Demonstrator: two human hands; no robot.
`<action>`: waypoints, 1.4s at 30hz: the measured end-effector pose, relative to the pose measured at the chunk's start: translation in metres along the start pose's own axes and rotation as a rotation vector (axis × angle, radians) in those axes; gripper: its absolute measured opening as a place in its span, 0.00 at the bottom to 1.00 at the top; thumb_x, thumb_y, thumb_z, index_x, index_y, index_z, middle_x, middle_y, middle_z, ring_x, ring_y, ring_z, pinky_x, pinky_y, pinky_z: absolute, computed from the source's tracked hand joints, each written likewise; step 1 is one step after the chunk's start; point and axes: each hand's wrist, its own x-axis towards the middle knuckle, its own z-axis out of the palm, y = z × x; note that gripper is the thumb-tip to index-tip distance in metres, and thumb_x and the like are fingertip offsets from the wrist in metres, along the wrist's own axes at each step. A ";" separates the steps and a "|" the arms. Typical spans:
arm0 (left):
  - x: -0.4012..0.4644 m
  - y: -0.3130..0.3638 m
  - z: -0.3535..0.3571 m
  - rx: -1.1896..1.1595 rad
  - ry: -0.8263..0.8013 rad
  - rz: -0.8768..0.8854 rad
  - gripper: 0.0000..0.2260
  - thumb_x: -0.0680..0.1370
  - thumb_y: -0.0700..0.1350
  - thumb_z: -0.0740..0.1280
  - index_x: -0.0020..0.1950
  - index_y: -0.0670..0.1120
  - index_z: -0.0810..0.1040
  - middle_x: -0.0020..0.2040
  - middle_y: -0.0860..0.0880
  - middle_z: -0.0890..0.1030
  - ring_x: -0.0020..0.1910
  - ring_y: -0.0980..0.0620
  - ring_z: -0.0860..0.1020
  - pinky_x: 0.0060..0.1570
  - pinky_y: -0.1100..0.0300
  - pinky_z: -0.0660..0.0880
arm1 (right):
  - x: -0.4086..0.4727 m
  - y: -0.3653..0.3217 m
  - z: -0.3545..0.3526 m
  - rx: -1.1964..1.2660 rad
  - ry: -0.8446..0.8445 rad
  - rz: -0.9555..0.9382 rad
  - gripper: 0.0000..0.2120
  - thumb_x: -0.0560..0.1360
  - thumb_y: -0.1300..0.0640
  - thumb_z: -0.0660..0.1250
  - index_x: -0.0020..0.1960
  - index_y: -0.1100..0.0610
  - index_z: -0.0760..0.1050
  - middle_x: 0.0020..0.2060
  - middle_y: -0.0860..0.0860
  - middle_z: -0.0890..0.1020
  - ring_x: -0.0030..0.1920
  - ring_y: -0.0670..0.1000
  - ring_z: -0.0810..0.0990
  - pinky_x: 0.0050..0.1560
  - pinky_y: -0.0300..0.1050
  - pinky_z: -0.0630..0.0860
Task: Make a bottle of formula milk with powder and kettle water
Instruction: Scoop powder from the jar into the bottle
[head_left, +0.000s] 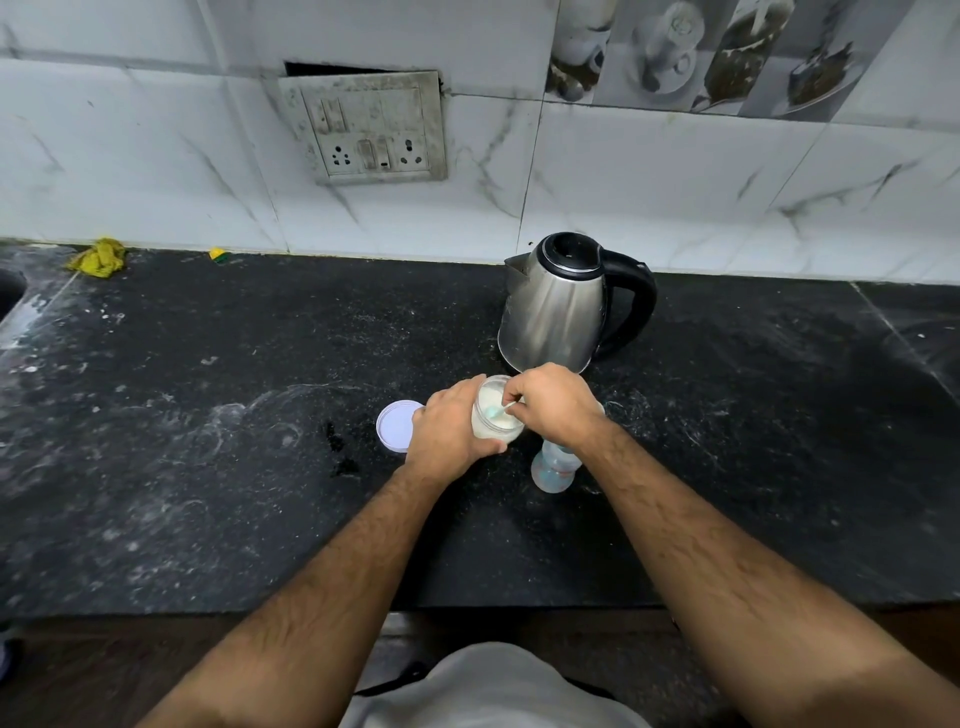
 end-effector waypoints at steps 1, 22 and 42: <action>0.000 0.000 0.000 0.003 -0.001 -0.002 0.39 0.60 0.57 0.79 0.68 0.61 0.68 0.62 0.60 0.78 0.61 0.51 0.76 0.57 0.43 0.75 | 0.001 0.000 0.000 -0.018 -0.011 -0.009 0.06 0.75 0.56 0.68 0.48 0.48 0.83 0.44 0.46 0.84 0.47 0.51 0.81 0.43 0.46 0.76; -0.004 0.010 -0.006 0.025 -0.029 -0.007 0.44 0.64 0.52 0.81 0.76 0.54 0.65 0.71 0.55 0.73 0.70 0.47 0.70 0.66 0.46 0.67 | 0.008 -0.014 -0.007 -0.180 -0.185 -0.103 0.05 0.71 0.60 0.69 0.41 0.51 0.80 0.35 0.46 0.74 0.39 0.52 0.75 0.37 0.43 0.66; 0.000 0.010 -0.004 0.056 -0.048 -0.032 0.44 0.63 0.54 0.81 0.76 0.56 0.65 0.72 0.56 0.73 0.70 0.48 0.70 0.65 0.46 0.68 | -0.001 0.011 -0.014 0.860 0.015 0.341 0.02 0.71 0.69 0.72 0.42 0.65 0.82 0.26 0.49 0.79 0.17 0.38 0.70 0.20 0.29 0.63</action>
